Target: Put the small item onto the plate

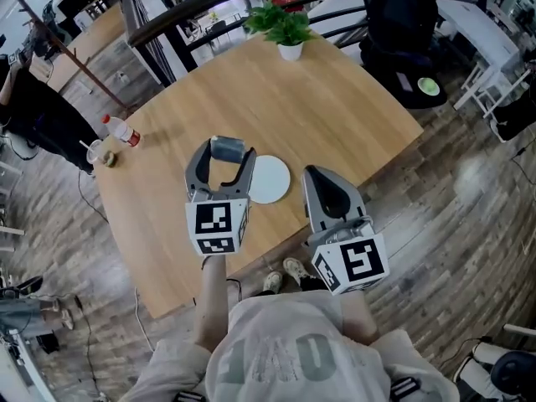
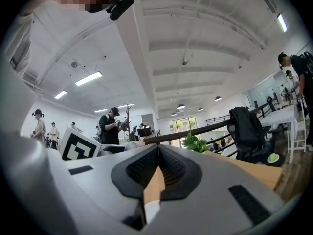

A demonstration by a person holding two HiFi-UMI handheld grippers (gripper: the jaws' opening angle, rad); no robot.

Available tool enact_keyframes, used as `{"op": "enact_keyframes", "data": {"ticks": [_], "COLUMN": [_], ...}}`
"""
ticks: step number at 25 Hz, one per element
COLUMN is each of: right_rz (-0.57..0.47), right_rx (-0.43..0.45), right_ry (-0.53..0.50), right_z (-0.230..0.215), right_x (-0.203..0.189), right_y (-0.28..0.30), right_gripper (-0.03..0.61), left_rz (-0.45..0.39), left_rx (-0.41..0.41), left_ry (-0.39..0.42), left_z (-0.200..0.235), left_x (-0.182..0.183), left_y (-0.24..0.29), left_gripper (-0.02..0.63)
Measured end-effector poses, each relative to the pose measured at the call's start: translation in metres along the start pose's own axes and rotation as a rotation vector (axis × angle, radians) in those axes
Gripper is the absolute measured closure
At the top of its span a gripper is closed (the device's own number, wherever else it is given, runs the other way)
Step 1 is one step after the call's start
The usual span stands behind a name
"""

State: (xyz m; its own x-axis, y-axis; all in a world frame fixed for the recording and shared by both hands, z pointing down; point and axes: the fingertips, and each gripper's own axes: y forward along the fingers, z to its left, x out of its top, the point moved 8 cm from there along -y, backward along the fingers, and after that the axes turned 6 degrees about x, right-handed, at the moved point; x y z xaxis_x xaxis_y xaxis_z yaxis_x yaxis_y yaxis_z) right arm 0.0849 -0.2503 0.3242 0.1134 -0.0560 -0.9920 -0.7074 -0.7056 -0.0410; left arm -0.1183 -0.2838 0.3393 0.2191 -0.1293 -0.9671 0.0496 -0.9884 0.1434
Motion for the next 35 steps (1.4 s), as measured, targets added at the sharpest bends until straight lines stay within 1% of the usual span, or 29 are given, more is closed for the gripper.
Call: {"op": "enact_keyframes", "data": {"ticks": [4, 9, 12, 16, 19, 24, 31, 35], "right_rz": [0.017, 0.042, 0.060, 0.086, 0.101, 0.120, 0.131, 0.138], "right_rx": [-0.022, -0.056, -0.075, -0.110, -0.136, -0.174, -0.188, -0.186], "right_ry": [0.009, 0.036, 0.048, 0.059, 0.064, 0.082, 0.091, 0.096], "right_z": [-0.009, -0.016, -0.024, -0.031, -0.030, -0.032, -0.028, -0.032], "right_x": [-0.005, -0.011, -0.024, -0.041, -0.041, -0.036, -0.035, -0.040], "right_y": [-0.001, -0.003, -0.005, -0.012, -0.021, -0.032, -0.036, -0.035], "right_gripper": [0.560, 0.560, 0.560, 0.561, 0.560, 0.560, 0.560, 0.560], "left_rz": [0.133, 0.255, 0.338, 0.430, 0.501, 0.639, 0.727, 0.746], "left_rx": [-0.069, -0.147, -0.181, -0.211, -0.231, -0.257, -0.277, -0.270], "left_ry": [0.020, 0.047, 0.061, 0.041, 0.056, 0.035, 0.006, 0.000], "left_z": [-0.016, -0.032, -0.041, -0.051, -0.055, -0.060, -0.058, -0.058], "left_x": [-0.031, -0.067, -0.101, -0.142, -0.157, -0.175, -0.194, -0.204], "left_y": [0.026, 0.051, 0.072, 0.090, 0.093, 0.096, 0.099, 0.105], "left_gripper": [0.295, 0.295, 0.295, 0.295, 0.295, 0.295, 0.295, 0.295]}}
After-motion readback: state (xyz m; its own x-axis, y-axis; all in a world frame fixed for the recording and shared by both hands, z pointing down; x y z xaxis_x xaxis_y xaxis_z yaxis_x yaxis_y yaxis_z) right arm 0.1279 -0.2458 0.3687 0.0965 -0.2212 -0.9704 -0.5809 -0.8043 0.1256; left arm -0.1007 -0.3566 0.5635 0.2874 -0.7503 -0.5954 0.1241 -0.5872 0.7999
